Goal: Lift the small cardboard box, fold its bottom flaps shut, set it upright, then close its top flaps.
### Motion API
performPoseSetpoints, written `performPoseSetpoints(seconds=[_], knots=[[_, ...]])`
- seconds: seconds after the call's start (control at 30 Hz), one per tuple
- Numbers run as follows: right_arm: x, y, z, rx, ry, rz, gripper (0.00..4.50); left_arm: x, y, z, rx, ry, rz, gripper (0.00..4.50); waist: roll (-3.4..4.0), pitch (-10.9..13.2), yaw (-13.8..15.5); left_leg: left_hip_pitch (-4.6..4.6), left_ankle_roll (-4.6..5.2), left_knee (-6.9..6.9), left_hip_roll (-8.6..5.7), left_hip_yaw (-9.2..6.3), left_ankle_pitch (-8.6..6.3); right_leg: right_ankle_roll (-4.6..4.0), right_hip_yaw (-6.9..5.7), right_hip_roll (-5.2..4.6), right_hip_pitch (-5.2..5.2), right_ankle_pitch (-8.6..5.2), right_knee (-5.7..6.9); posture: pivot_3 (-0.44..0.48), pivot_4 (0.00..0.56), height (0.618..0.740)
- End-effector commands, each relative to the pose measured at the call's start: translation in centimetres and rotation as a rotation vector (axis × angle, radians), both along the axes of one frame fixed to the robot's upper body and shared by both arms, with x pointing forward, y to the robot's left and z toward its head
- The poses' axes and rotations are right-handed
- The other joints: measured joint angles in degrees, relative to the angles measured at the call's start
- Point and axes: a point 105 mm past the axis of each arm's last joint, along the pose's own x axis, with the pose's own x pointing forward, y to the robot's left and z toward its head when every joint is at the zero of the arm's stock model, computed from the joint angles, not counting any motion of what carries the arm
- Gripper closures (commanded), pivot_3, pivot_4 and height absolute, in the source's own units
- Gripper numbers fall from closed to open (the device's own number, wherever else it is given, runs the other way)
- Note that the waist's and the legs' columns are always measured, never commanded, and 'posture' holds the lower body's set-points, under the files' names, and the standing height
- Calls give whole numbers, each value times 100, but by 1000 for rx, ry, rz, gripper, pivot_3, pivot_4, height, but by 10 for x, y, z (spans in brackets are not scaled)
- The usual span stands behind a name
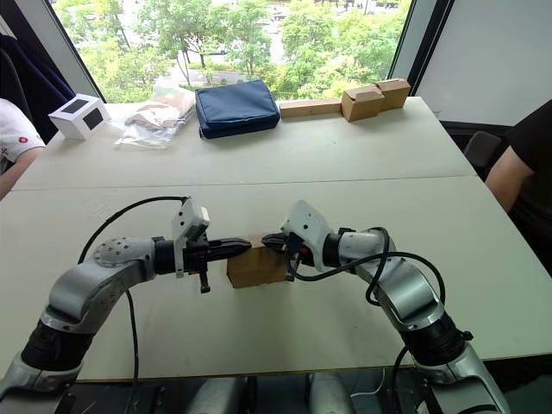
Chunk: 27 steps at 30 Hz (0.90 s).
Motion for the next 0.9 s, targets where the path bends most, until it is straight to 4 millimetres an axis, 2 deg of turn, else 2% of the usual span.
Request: performPoseSetpoints(seconds=[0.03,0.13,0.3,0.4,0.47,0.53,0.6,0.73,0.83,0.9], knots=[[3,-2,-6,-52,-46,-3,4500,-1,-1,-6,21,-6,-3,4487,0,0,-1,1,0,0,0,0,0,0,0,1,0,0,0,0,150,737],[5,-4,-12,-76,-48,-13,4500,0,0,-12,42,3,-4,4487,0,0,-2,2,0,-1,0,0,0,0,-1,3,1,0,0,0,150,737],[6,-4,-12,-68,-52,-12,4500,-1,1,-13,38,4,-6,4487,0,0,-1,8,0,-1,0,0,0,0,-1,4,8,0,0,0,150,737],[7,-4,-6,-39,-59,-18,4500,-1,2,-9,8,11,9,4487,0,-1,-3,9,0,-1,0,0,0,0,-2,4,9,0,0,0,150,737],[9,-5,7,35,-60,-29,4500,1,7,3,-59,3,44,4487,0,0,-8,9,0,-1,1,0,0,0,-1,5,9,0,0,0,150,737],[9,-8,22,125,-63,-40,4500,5,14,15,-96,-25,118,4487,-1,0,-4,9,0,-1,2,-1,0,1,-1,5,8,0,0,0,150,737],[9,-14,37,213,-60,-57,4500,11,27,18,-51,-56,236,4487,-1,0,-2,9,0,-1,3,-2,0,1,-1,5,8,1,0,0,150,737],[2,-32,56,347,-3,-94,4500,4,46,43,-153,-107,313,4487,-1,0,-2,7,0,-4,3,-2,0,2,0,3,7,1,-1,0,150,737],[-9,-50,58,394,72,-122,4500,-4,62,40,-191,12,294,4487,-1,0,21,7,0,-6,4,-6,0,2,-2,3,9,1,-2,0,150,737],[-17,-65,54,391,119,-155,4500,-8,77,30,-189,99,345,4487,1,0,8,8,0,-6,5,-6,0,1,-2,3,10,1,-2,0,150,737]])
